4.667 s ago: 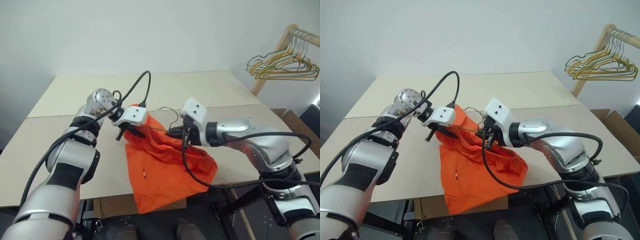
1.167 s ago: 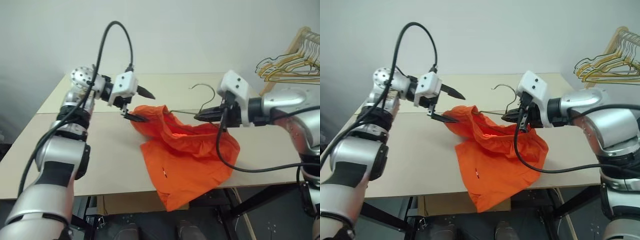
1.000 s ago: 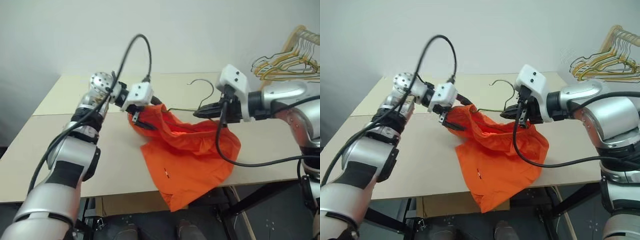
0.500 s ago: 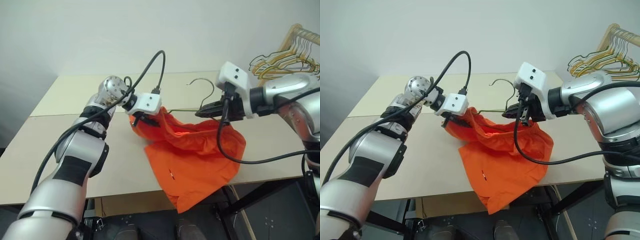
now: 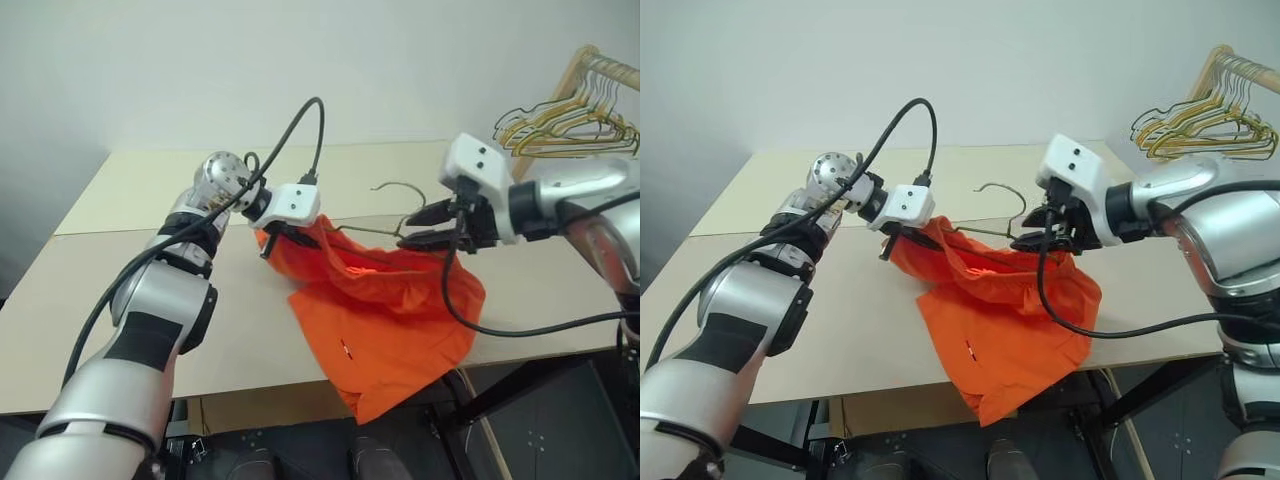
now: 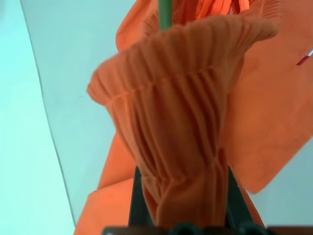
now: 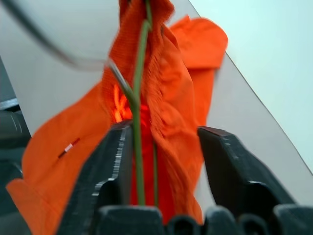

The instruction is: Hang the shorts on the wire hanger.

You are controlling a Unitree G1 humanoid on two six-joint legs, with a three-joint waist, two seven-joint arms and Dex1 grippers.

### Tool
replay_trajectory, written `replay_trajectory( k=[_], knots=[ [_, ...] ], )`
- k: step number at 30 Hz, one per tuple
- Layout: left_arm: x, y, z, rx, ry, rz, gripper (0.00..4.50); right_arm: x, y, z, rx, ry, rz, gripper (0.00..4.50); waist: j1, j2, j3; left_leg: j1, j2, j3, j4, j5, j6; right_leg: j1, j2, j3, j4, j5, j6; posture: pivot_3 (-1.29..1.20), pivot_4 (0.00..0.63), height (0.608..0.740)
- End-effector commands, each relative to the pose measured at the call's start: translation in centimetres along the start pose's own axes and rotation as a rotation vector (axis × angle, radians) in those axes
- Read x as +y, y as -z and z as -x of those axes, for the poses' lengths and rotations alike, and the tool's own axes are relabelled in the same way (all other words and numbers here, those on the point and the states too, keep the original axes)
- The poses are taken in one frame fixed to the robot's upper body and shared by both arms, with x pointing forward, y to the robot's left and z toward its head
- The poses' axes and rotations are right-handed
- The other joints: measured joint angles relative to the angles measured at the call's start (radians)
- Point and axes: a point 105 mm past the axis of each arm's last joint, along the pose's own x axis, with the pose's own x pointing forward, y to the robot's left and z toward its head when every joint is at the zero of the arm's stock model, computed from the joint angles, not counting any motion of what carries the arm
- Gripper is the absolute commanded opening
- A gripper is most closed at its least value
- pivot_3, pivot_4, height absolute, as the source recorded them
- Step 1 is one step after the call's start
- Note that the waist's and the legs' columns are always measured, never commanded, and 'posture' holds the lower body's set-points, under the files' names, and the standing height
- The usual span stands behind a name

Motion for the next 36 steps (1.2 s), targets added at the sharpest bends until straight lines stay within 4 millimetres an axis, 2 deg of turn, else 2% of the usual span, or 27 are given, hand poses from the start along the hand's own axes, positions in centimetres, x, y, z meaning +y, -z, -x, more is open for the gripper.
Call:
replay_trajectory(
  k=[1,3,5,7,10,12,17,20,23,25,33,34,36],
  knots=[
    [0.8,-0.5,1.4,-0.022,-0.045,0.017,0.0,-0.8,-1.1,3.6,-0.05,0.134,0.02,3.68,0.0,0.0,0.0,-0.002,0.0,0.0,0.0,0.0,0.0,-0.002,0.0,0.0,0.0,0.001,-0.001,-0.08,0.0,0.74],
    [0.8,-0.3,1.5,-0.021,-0.049,0.025,0.0,-0.8,-1.3,4.9,-0.081,0.184,-0.001,4.33,0.0,0.0,0.0,-0.003,0.0,0.0,0.0,0.0,0.0,-0.003,0.0,0.0,0.001,0.002,-0.004,-0.08,0.0,0.74],
    [0.8,-0.3,1.5,-0.027,-0.053,0.036,0.0,-0.3,-0.9,6.3,-0.1,0.208,-0.018,4.46,0.0,0.0,0.0,-0.003,0.0,0.0,-0.001,0.0,0.0,-0.004,0.0,0.0,0.001,0.003,-0.005,-0.08,0.0,0.74],
    [0.7,-0.3,1.4,-0.035,-0.054,0.041,0.0,0.7,0.5,6.5,-0.056,0.214,-0.019,4.46,0.001,0.0,0.0,-0.003,0.0,0.0,-0.001,0.0,0.0,-0.003,0.0,0.0,0.001,0.003,-0.005,-0.08,0.0,0.74],
    [0.6,-0.4,1.2,-0.048,-0.05,0.042,0.0,2.3,3.4,5.3,0.074,0.198,-0.001,4.46,0.001,0.0,0.0,-0.002,0.0,0.0,-0.001,0.0,0.0,-0.002,0.0,0.0,0.001,0.002,-0.003,-0.08,0.0,0.74],
    [0.5,-0.3,1.2,-0.05,-0.047,0.042,0.0,3.0,4.5,4.6,0.11,0.184,0.003,4.46,0.0,0.0,0.0,-0.002,0.0,0.0,0.001,0.0,0.0,-0.002,0.0,0.001,0.001,-0.001,0.001,-0.08,0.0,0.74],
    [0.6,-0.5,1.2,-0.057,-0.044,0.035,0.0,1.9,7.0,1.4,0.14,0.248,-0.039,4.46,-0.005,0.0,0.0,0.002,0.0,0.002,0.0,0.0,0.0,0.0,0.001,0.002,0.001,0.0,0.002,-0.08,0.0,0.74],
    [0.6,-0.7,1.1,-0.062,-0.04,0.028,0.0,1.6,7.1,0.2,0.128,0.256,-0.045,4.46,-0.003,0.0,0.0,0.001,0.0,0.002,0.0,0.0,0.0,0.0,0.0,0.002,0.001,0.0,0.002,-0.08,0.0,0.74],
    [0.5,-0.7,1.1,-0.064,-0.038,0.024,0.0,1.9,6.7,-0.3,0.113,0.209,-0.041,3.86,0.001,0.0,0.0,0.0,-0.001,0.001,0.0,0.0,0.0,-0.001,0.0,0.002,0.0,0.002,-0.002,-0.07,0.0,0.74],
    [0.5,-0.7,1.1,-0.064,-0.036,0.021,0.0,1.9,6.7,-0.4,0.119,0.2,-0.037,3.24,0.002,0.0,0.0,-0.001,-0.001,0.001,0.0,0.0,0.0,-0.001,0.0,0.002,0.0,0.003,-0.003,-0.07,0.0,0.74],
    [0.1,-0.3,1.3,-0.058,-0.024,0.02,0.0,1.9,6.5,0.0,0.121,0.176,-0.034,0.22,0.003,0.0,0.0,0.0,0.0,0.001,0.001,0.0,0.0,0.0,0.0,0.002,0.0,0.001,-0.001,-0.06,0.0,0.74],
    [0.0,-0.3,1.3,-0.056,-0.019,0.023,0.0,2.1,6.5,0.1,0.12,0.163,-0.027,0.03,0.002,0.0,0.0,0.0,0.0,0.001,0.001,0.0,0.0,0.0,0.0,0.001,0.0,0.001,0.0,-0.06,0.0,0.74],
    [0.0,-0.4,1.4,-0.064,-0.012,0.023,0.0,2.4,6.5,0.3,0.118,0.142,-0.023,0.03,0.002,0.0,0.0,0.001,0.0,0.001,0.001,0.0,0.0,0.0,0.0,0.002,0.001,0.001,0.001,-0.06,0.0,0.74]
  ],
)
